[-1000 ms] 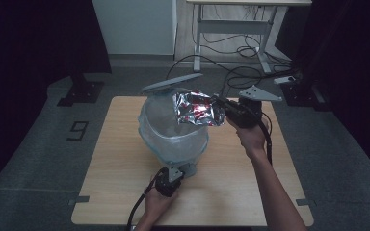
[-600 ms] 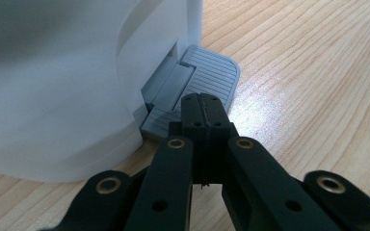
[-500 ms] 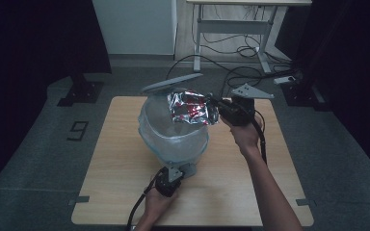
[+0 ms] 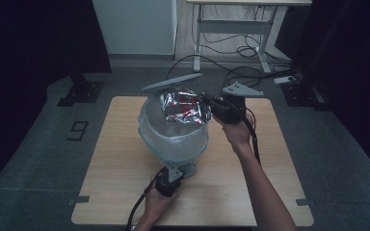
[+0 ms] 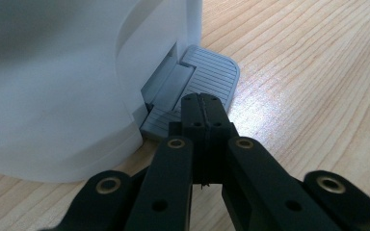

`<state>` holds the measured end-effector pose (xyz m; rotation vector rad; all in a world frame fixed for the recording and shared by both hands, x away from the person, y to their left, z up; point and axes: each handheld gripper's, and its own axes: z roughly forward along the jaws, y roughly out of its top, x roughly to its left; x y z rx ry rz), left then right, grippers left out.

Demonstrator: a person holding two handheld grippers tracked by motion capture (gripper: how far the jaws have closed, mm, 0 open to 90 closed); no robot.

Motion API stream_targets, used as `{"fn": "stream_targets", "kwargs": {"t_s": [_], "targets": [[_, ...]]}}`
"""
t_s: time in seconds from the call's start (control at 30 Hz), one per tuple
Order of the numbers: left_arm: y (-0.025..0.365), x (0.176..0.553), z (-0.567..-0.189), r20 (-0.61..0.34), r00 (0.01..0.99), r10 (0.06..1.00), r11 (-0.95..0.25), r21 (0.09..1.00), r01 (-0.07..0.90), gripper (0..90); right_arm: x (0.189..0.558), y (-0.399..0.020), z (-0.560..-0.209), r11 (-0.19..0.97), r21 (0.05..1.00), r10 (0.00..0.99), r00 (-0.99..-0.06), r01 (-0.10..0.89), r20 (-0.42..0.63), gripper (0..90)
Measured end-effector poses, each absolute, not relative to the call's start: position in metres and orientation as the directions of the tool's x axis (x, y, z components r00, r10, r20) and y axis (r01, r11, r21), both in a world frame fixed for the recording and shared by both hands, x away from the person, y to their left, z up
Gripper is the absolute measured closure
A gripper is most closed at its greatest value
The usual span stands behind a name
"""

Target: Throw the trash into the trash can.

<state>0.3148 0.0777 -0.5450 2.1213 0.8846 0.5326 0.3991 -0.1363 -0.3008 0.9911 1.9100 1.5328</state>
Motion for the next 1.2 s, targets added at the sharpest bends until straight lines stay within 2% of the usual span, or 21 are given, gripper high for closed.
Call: {"fn": "stream_targets", "kwargs": {"t_s": [0.47,0.5,0.53,0.6,0.63,0.7,0.83,1.2], "targets": [[0.078,0.315,-0.545,0.082,0.674,0.734,-0.470,0.779,0.416,90.0,0.408,-0.118,-0.306,0.108,0.966,0.775,-0.629,0.236,0.067,87.2],[0.078,0.315,-0.545,0.083,0.674,0.734,-0.470,0.778,0.416,90.0,0.408,-0.117,-0.306,0.107,0.965,0.774,-0.629,0.239,0.070,85.3],[0.078,0.315,-0.545,0.083,0.674,0.734,-0.470,0.778,0.416,90.0,0.409,-0.115,-0.307,0.110,0.965,0.770,-0.634,0.237,0.068,79.1],[0.078,0.315,-0.545,0.083,0.674,0.734,-0.470,0.778,0.416,90.0,0.409,-0.113,-0.309,0.122,0.964,0.773,-0.632,0.234,0.055,60.2],[0.078,0.315,-0.545,0.083,0.674,0.734,-0.470,0.778,0.416,90.0,0.409,-0.112,-0.310,0.128,0.964,0.777,-0.627,0.235,0.049,54.7],[0.078,0.315,-0.545,0.083,0.674,0.734,-0.470,0.778,0.416,90.0,0.408,-0.112,-0.311,0.137,0.963,0.780,-0.624,0.233,0.040,49.3],[0.078,0.315,-0.545,0.084,0.674,0.734,-0.471,0.778,0.416,90.0,0.404,-0.119,-0.313,0.141,0.963,0.782,-0.622,0.231,0.034,45.7],[0.078,0.315,-0.545,0.085,0.674,0.734,-0.472,0.778,0.415,90.0,0.388,-0.157,-0.321,0.115,0.967,0.773,-0.632,0.228,0.057,45.9]]}}
